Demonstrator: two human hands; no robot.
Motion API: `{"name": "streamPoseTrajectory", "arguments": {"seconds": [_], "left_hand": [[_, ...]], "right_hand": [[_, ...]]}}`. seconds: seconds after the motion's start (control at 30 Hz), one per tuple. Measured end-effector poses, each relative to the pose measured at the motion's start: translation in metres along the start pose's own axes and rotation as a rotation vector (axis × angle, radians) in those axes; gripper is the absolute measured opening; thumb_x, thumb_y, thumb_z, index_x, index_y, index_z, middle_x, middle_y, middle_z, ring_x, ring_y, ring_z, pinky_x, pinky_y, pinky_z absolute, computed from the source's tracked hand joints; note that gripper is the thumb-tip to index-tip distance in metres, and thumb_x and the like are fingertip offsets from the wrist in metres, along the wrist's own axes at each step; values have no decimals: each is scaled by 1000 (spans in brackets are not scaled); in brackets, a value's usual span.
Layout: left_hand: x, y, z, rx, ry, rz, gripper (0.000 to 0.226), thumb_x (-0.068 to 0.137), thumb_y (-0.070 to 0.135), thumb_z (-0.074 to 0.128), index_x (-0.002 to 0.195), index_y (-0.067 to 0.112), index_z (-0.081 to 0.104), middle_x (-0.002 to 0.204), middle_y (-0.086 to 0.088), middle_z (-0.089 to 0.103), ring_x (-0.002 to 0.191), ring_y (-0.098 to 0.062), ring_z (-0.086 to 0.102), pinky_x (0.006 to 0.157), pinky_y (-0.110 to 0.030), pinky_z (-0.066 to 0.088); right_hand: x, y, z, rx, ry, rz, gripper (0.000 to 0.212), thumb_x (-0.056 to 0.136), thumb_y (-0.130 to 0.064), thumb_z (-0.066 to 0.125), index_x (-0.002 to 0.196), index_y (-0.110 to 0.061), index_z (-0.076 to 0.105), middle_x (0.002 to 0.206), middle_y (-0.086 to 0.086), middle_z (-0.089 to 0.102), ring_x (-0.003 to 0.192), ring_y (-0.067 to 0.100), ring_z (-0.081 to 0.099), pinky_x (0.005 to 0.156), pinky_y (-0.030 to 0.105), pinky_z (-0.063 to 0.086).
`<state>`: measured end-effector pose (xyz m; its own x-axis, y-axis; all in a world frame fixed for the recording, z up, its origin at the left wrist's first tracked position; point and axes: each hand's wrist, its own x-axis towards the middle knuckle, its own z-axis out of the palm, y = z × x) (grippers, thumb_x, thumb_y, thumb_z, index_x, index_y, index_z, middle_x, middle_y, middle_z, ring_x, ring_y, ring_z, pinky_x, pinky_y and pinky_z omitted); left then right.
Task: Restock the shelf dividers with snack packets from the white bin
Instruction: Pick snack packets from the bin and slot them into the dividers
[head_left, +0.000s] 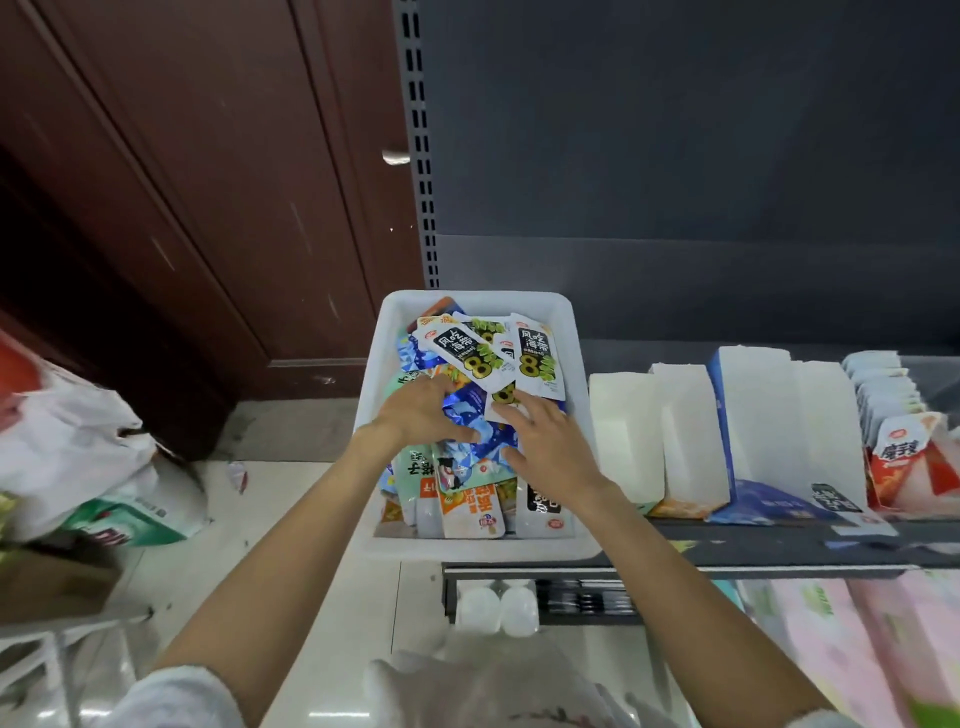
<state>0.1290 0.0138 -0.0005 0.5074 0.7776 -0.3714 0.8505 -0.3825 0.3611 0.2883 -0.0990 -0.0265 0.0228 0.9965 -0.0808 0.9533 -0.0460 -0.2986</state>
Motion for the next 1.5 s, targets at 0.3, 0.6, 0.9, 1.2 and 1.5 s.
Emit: {"name": "streamPoseTrajectory", "arguments": {"seconds": [0.3, 0.6, 0.9, 1.2, 1.5], "left_hand": [[-66, -13, -38, -382, 129, -31, 19, 84, 19, 64, 99, 29, 58, 90, -3, 67, 71, -19, 63, 70, -32, 52], [-93, -4, -61, -330, 391, 421, 19, 92, 29, 55, 110, 29, 58, 108, 11, 66, 84, -5, 64, 62, -38, 54], [-49, 150, 41, -338, 634, 672, 23, 86, 36, 56, 106, 27, 58, 92, 7, 72, 67, -5, 59, 52, -15, 41], [-6, 235, 103, -255, 225, 576, 32, 87, 32, 60, 118, 27, 51, 108, 11, 63, 93, -9, 58, 79, -27, 46], [-2, 226, 143, 419, 144, 626, 29, 91, 16, 46, 114, 27, 60, 108, 0, 62, 99, -23, 51, 74, -29, 32]], "right_hand": [[0, -3, -18, 73, 49, 87, 43, 95, -30, 50, 137, -24, 45, 146, 2, 40, 134, 21, 32, 110, 35, 22], [-30, -5, -84, 1198, 60, 178, 31, 85, -19, 65, 114, -20, 55, 108, -3, 67, 101, 11, 64, 76, 20, 54], [-152, 78, -116, 612, 689, 380, 26, 89, -38, 51, 105, -19, 57, 90, -8, 67, 79, -1, 64, 66, 23, 52], [-197, 166, -98, 405, 943, 570, 36, 91, -39, 53, 94, -5, 63, 80, 13, 66, 67, 20, 56, 60, 34, 40], [-167, 188, -70, -135, 618, 489, 17, 94, -11, 53, 109, -8, 60, 76, 10, 66, 57, 30, 62, 48, 31, 46]]}}
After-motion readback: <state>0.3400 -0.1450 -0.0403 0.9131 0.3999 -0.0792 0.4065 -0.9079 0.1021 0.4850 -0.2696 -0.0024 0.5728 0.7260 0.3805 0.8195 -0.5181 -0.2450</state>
